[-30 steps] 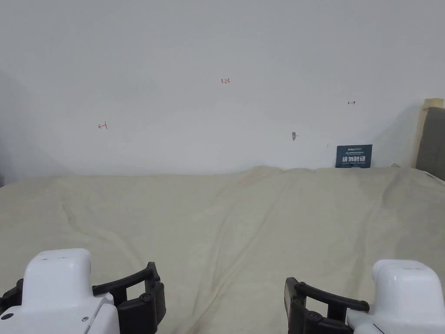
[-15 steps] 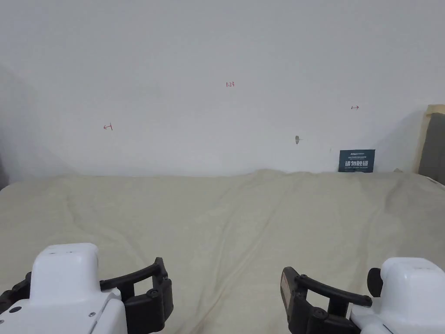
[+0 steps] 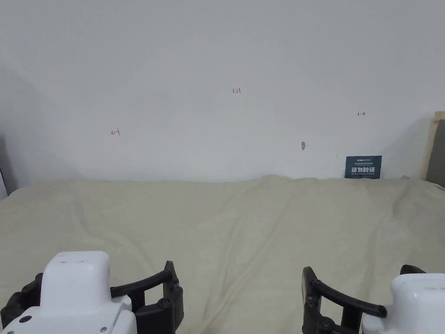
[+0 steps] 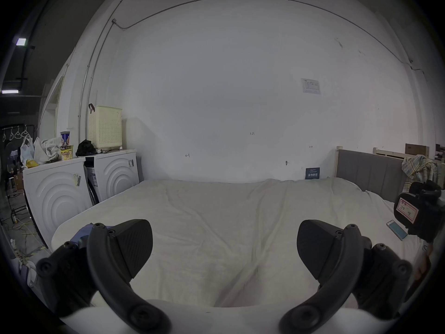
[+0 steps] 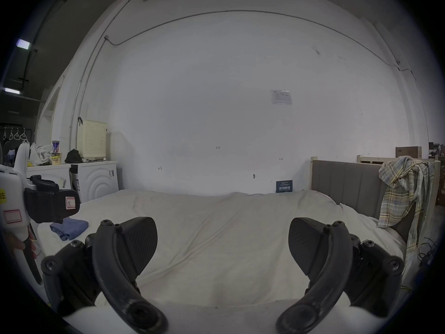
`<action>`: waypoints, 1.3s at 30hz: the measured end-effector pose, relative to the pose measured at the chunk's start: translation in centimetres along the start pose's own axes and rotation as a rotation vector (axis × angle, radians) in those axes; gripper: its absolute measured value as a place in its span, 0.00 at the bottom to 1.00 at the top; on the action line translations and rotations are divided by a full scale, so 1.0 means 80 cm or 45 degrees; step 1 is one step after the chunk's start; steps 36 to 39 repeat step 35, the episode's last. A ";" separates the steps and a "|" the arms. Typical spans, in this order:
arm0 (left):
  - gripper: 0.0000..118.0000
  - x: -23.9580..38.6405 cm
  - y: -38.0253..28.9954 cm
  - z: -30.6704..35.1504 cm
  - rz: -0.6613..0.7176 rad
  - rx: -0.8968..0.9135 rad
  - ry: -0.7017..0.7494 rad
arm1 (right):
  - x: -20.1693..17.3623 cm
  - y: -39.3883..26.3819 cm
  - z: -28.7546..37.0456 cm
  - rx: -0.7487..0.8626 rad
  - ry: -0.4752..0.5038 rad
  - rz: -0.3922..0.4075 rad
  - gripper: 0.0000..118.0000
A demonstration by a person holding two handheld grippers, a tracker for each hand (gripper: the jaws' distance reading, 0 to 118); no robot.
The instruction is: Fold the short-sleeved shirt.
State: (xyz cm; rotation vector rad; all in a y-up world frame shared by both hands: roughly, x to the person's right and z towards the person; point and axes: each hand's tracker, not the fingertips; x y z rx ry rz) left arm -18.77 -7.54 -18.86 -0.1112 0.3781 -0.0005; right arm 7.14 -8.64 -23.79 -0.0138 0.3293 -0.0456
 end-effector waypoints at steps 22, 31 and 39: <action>1.00 0.003 -0.011 -0.003 -0.018 0.027 -0.005 | 0.004 -0.005 -0.012 -0.032 -0.028 0.007 0.94; 1.00 0.004 -0.014 -0.004 -0.033 0.017 0.002 | 0.003 -0.006 -0.014 -0.047 -0.028 0.006 0.94; 1.00 0.004 -0.014 -0.006 -0.036 0.008 0.001 | 0.003 -0.006 -0.015 -0.054 -0.020 0.005 0.94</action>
